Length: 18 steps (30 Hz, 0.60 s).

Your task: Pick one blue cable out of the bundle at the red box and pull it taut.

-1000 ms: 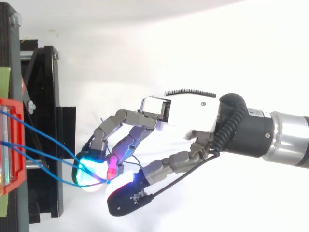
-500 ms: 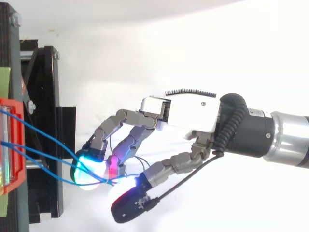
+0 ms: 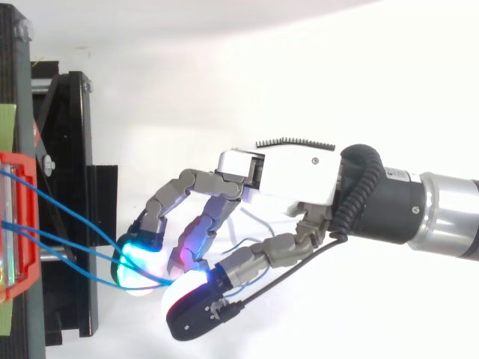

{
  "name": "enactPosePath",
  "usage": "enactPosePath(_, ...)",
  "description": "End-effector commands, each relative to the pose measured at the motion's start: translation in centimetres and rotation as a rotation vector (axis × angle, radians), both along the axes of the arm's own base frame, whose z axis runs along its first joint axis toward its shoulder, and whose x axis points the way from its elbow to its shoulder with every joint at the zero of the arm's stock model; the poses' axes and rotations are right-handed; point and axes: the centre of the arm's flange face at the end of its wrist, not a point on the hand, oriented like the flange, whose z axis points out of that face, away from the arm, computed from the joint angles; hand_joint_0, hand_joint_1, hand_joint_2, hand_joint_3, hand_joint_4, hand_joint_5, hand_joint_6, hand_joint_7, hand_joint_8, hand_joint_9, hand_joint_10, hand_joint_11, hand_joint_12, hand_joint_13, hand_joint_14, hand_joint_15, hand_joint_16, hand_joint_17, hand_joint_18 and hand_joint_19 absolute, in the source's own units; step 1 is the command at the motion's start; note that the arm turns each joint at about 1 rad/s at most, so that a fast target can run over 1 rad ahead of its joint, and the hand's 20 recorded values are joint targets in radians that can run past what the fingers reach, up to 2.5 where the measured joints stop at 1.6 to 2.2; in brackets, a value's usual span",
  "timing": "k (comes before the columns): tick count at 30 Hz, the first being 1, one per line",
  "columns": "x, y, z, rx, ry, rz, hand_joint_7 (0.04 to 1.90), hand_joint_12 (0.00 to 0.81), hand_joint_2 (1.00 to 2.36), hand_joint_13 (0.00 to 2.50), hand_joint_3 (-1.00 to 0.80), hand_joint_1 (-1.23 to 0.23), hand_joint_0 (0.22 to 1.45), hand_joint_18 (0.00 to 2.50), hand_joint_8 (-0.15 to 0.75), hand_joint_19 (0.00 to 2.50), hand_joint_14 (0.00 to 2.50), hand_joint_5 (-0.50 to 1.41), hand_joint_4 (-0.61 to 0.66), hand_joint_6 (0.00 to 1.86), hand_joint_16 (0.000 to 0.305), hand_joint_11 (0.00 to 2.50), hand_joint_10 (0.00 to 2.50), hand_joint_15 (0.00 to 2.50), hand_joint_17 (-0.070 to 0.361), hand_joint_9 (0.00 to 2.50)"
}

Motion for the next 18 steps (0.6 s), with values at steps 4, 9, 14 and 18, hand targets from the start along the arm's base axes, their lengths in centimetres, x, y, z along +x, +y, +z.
enactPosePath(4,0.24,0.2,0.38,0.002,-0.006,0.016,0.67,0.385,1.01,1.05,-0.45,-0.82,0.65,0.94,0.414,0.48,0.01,-0.14,0.02,0.94,0.05,1.12,0.01,0.42,0.113,1.29)
enactPosePath(9,0.37,0.17,0.82,0.0,0.006,0.02,0.68,0.384,1.01,1.06,-0.42,-0.81,0.66,0.94,0.411,0.48,0.01,-0.14,-0.02,0.94,0.05,1.16,0.0,0.43,0.112,1.3)
enactPosePath(14,0.22,0.32,0.86,-0.004,0.033,0.039,0.65,0.385,1.0,1.07,-0.46,-0.81,0.67,0.95,0.404,0.48,0.01,-0.14,-0.02,0.95,0.05,1.2,0.0,0.44,0.112,1.3)
enactPosePath(18,0.0,0.44,0.64,-0.01,0.059,0.077,0.65,0.377,1.0,1.07,-0.5,-0.86,0.71,0.95,0.398,0.48,0.01,-0.14,-0.07,0.94,0.049,1.23,0.0,0.45,0.11,1.29)
